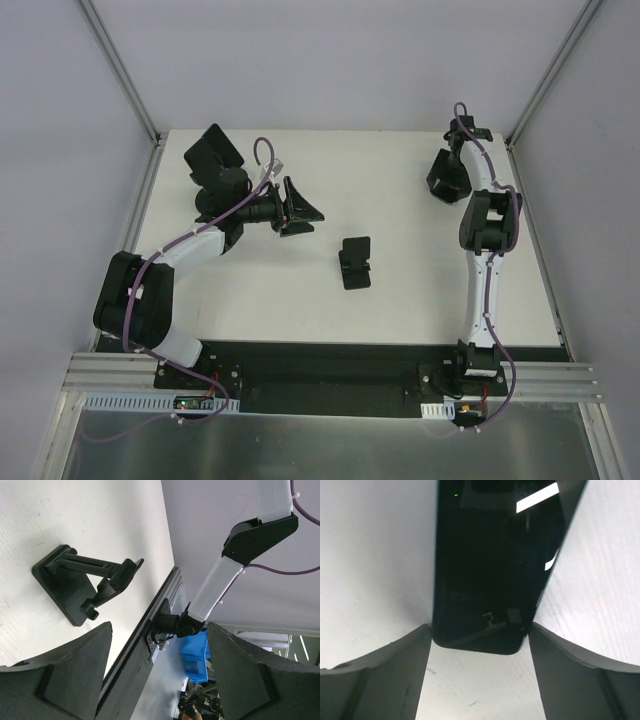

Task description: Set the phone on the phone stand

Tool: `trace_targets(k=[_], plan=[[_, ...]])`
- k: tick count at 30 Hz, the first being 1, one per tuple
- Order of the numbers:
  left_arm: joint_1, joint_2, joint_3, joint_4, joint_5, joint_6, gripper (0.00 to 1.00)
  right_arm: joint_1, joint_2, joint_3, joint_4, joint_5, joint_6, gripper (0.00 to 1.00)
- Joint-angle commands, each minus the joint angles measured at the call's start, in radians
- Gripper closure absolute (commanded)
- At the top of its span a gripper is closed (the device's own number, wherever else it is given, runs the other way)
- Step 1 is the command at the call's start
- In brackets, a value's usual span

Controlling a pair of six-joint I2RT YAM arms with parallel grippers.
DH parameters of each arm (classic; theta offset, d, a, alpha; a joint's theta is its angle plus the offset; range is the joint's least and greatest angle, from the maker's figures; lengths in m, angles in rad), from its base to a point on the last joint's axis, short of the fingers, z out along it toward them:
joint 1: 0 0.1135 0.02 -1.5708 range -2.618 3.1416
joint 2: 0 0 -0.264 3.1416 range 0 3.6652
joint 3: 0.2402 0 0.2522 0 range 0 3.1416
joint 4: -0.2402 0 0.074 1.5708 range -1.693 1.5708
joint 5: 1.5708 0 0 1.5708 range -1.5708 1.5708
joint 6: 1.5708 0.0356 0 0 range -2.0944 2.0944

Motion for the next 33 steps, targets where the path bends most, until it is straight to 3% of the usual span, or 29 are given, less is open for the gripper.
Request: trace_targets(k=[1, 9, 17, 20, 23, 26, 29, 33], plan=[[-0.018, -0.005, 0.026, 0.045, 0.04, -0.007, 0.25, 0.001, -0.005, -0.035, -0.084, -0.002, -0.001, 0.28], [-0.032, -0.013, 0.026, 0.048, 0.042, -0.006, 0.25, 0.002, -0.179, -0.282, -0.058, 0.002, -0.034, 0.48], [-0.038, -0.019, 0.028, 0.052, 0.048, -0.012, 0.25, 0.044, -0.594, -0.927, 0.194, -0.042, -0.004, 0.49], [-0.038, -0.028, 0.028, 0.055, 0.049, -0.014, 0.25, 0.056, -0.702, -1.11, 0.284, -0.088, -0.002, 0.44], [-0.038, -0.037, 0.028, 0.057, 0.049, -0.012, 0.25, 0.07, -0.756, -1.207, 0.333, -0.082, -0.014, 0.32], [-0.038, -0.039, 0.028, 0.057, 0.048, -0.01, 0.25, 0.074, -0.736, -1.204, 0.331, -0.051, -0.036, 0.09], [-0.038, -0.037, 0.028, 0.055, 0.048, -0.009, 0.25, 0.078, -0.695, -1.138, 0.28, -0.005, -0.038, 0.02], [-0.038, -0.034, 0.029, 0.057, 0.051, -0.012, 0.25, 0.075, -0.654, -1.072, 0.219, 0.053, 0.008, 0.0]])
